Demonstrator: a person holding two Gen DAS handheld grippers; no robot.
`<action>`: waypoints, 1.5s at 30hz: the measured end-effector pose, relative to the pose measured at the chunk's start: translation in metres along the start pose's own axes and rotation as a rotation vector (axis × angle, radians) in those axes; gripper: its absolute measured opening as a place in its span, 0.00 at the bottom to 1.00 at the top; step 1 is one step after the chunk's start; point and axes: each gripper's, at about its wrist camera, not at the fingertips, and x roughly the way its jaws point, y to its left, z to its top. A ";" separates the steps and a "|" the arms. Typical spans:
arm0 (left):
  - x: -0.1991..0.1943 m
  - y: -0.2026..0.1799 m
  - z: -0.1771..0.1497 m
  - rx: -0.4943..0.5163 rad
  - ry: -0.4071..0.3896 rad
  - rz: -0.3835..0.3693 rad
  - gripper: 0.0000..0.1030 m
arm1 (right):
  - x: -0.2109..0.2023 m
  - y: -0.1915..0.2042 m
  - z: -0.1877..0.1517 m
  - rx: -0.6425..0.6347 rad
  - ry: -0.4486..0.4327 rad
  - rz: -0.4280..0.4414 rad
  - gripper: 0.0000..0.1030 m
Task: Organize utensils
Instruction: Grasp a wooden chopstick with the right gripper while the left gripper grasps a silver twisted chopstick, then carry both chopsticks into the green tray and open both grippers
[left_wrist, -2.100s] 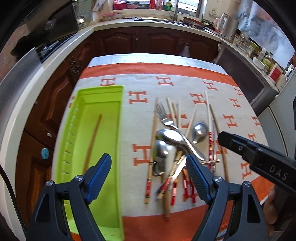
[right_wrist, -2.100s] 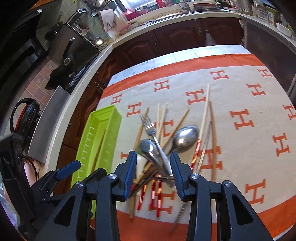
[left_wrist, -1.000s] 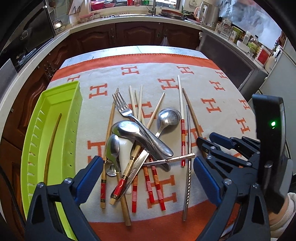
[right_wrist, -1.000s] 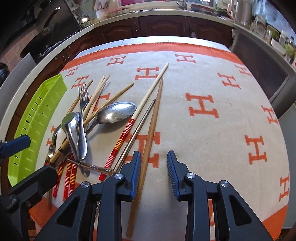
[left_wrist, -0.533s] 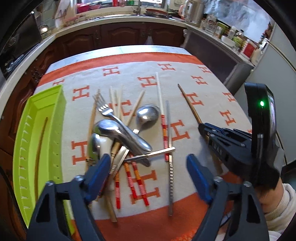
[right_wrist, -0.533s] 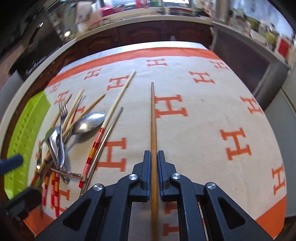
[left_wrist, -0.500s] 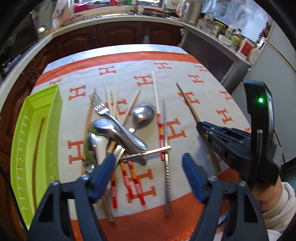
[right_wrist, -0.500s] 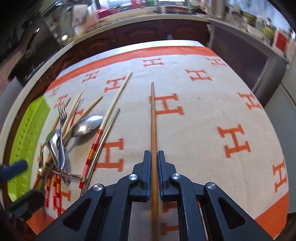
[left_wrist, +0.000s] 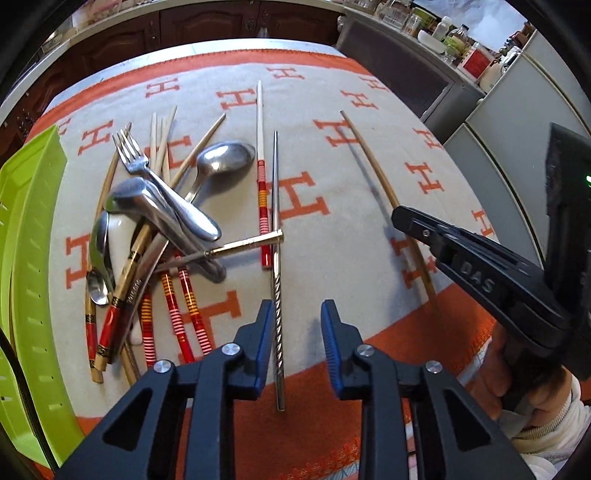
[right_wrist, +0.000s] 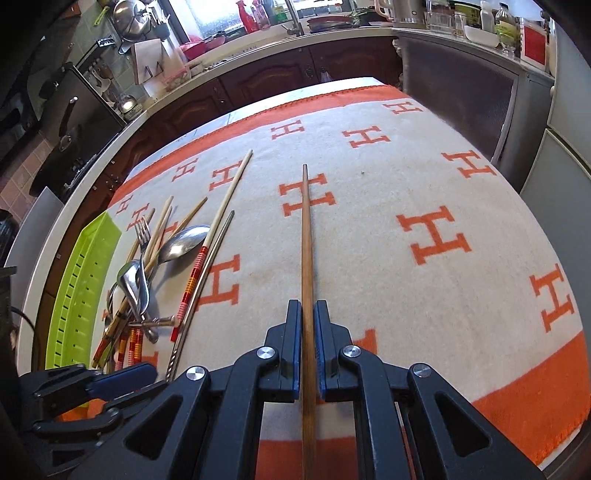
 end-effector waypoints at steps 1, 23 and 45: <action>0.002 0.000 0.000 -0.004 0.003 0.012 0.21 | -0.002 -0.001 -0.002 -0.001 0.000 0.005 0.06; 0.029 -0.042 0.013 0.111 -0.086 0.237 0.03 | -0.005 -0.020 -0.010 0.042 0.004 0.057 0.06; -0.072 -0.021 0.012 0.010 -0.370 0.216 0.03 | -0.062 0.010 0.013 0.038 -0.069 0.196 0.06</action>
